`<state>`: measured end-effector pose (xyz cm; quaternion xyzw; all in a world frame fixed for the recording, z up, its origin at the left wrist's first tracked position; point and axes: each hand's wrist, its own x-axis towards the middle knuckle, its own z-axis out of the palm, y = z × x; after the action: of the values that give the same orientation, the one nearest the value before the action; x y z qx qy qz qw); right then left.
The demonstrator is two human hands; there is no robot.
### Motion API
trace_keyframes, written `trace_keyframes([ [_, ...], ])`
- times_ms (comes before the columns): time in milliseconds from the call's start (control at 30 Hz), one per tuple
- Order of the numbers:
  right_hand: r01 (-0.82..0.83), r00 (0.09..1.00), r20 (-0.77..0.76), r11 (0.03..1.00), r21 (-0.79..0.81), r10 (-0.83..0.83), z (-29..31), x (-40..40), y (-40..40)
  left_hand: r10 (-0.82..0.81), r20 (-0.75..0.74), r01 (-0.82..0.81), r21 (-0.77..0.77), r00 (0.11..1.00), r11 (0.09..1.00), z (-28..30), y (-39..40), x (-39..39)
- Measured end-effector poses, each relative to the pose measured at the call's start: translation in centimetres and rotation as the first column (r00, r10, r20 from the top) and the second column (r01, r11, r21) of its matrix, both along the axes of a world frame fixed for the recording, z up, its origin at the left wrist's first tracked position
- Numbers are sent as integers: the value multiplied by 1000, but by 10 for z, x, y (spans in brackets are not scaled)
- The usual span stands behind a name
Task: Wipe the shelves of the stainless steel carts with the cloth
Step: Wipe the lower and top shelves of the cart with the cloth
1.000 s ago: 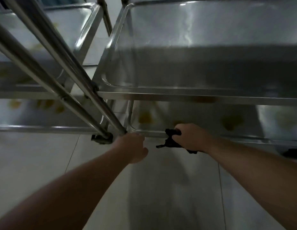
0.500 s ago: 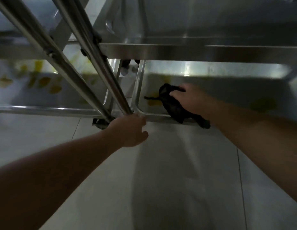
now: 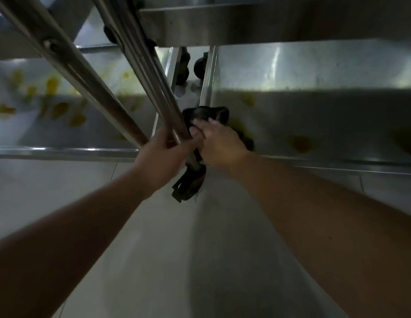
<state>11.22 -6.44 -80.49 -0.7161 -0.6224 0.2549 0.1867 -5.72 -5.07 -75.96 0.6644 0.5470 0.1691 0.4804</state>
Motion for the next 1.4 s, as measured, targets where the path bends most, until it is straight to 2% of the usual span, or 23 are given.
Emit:
trace_keyframes([
  [67,-107,986,117,987,-117,120,-13,0,4,84,120,-94,79,989,992,0,0,14],
  [167,-88,989,116,994,-69,96,-18,6,-2,135,418,-133,-33,898,991,1,3,33],
  [200,-64,989,128,997,-50,70,-17,9,-7,133,470,-130,-39,872,991,0,5,36],
  [333,114,964,239,993,38,-120,-24,43,-51,75,458,-128,84,886,988,-9,11,37],
  [433,389,850,333,913,126,-408,-29,101,-96,96,501,-172,108,860,979,-13,12,41],
  [500,554,758,372,830,69,-537,-27,145,-117,103,525,-200,131,845,971,-16,10,44],
  [600,633,736,352,772,-58,-578,-20,167,-119,131,564,-243,127,815,962,-19,9,47],
  [633,616,744,356,787,-38,-565,-18,158,-113,138,575,-252,123,806,960,-20,9,48],
  [700,471,818,361,881,27,-449,-17,122,-97,128,586,-247,127,800,961,-20,8,49],
  [800,98,948,303,995,-4,-92,-19,64,-53,133,578,-255,135,805,957,-19,7,51],
  [867,-120,949,288,992,-48,129,-18,40,-10,147,567,-268,136,810,954,-17,6,50],
  [933,-225,923,300,971,-86,240,-17,32,29,157,542,-274,141,825,951,-16,6,50],
  [1067,-144,924,339,982,-119,177,-8,66,96,137,500,-254,175,855,951,-16,7,49],
  [1167,49,930,365,978,-201,29,-1,112,131,126,505,-233,153,854,960,-19,7,47],
  [1267,224,934,324,952,-209,-149,-2,135,138,110,496,-195,122,861,973,-20,7,44],
  [1333,209,938,314,963,-172,-147,-3,116,132,113,508,-186,94,854,978,-20,9,43],
  [1400,64,955,295,987,-146,-18,-6,80,118,125,530,-191,71,839,979,-20,10,44],
])
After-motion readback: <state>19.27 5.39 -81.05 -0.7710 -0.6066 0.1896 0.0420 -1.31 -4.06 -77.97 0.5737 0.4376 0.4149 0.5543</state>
